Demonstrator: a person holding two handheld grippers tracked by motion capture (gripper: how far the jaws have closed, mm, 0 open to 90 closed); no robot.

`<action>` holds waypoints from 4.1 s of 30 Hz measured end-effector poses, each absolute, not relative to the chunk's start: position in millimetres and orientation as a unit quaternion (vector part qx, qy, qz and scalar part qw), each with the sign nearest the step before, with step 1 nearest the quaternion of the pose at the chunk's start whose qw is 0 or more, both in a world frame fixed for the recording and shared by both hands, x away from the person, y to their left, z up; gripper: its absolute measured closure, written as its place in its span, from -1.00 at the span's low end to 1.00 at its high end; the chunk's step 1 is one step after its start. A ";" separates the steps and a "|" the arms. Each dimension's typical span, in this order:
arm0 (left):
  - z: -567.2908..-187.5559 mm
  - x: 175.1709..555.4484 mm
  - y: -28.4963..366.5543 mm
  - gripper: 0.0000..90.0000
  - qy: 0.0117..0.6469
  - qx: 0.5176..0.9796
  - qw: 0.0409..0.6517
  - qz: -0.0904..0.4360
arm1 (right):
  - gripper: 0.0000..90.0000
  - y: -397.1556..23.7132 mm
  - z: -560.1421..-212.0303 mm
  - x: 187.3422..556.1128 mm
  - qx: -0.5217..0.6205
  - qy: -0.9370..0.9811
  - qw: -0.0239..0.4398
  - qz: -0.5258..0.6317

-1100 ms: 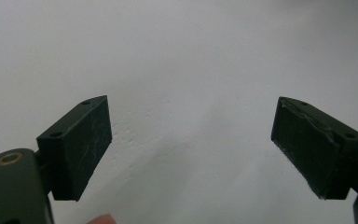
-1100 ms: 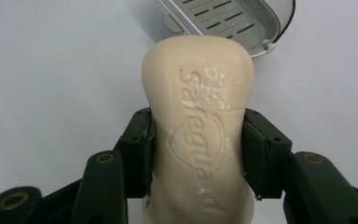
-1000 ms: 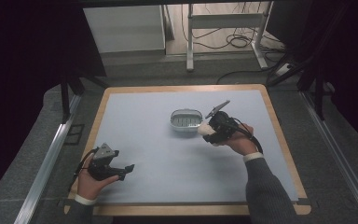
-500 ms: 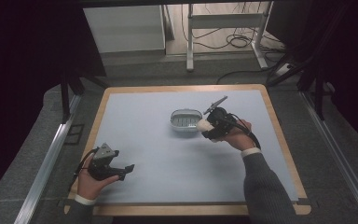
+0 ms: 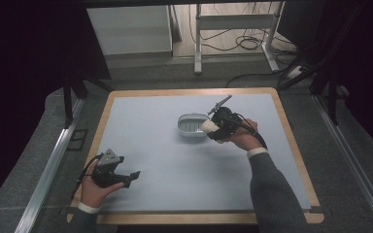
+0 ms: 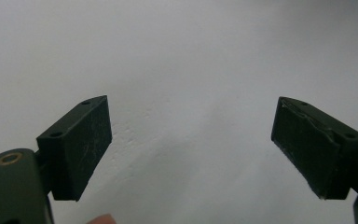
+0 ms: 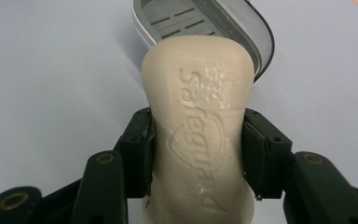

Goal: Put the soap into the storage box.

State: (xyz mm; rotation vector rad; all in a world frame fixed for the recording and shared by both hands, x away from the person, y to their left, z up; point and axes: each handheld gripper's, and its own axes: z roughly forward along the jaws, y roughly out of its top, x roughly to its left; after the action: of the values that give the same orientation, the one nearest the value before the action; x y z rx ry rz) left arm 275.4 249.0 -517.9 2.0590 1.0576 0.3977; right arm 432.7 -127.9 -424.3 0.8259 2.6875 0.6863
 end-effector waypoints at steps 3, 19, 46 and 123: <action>-517.9 275.4 249.1 -0.72 0.415 0.809 0.386 0.156 | 0.09 -125.9 -425.8 435.6 0.283 0.922 0.126 0.231; -518.3 275.6 248.7 -0.72 0.414 0.810 0.385 0.157 | 0.09 -117.8 -428.3 449.3 0.279 0.925 0.129 0.224; -519.7 276.4 247.6 -0.72 0.413 0.812 0.382 0.156 | 0.09 -93.5 -432.1 480.8 0.239 0.936 0.129 0.224; -519.0 276.7 249.4 -0.72 0.416 0.812 0.375 0.165 | -0.37 -191.6 -467.0 371.1 0.323 0.852 0.189 0.366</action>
State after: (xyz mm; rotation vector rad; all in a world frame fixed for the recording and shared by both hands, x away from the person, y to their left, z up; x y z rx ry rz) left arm 276.7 249.4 -519.0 2.0767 1.0655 0.4211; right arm 371.1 -191.6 -467.0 0.9084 2.3956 1.0290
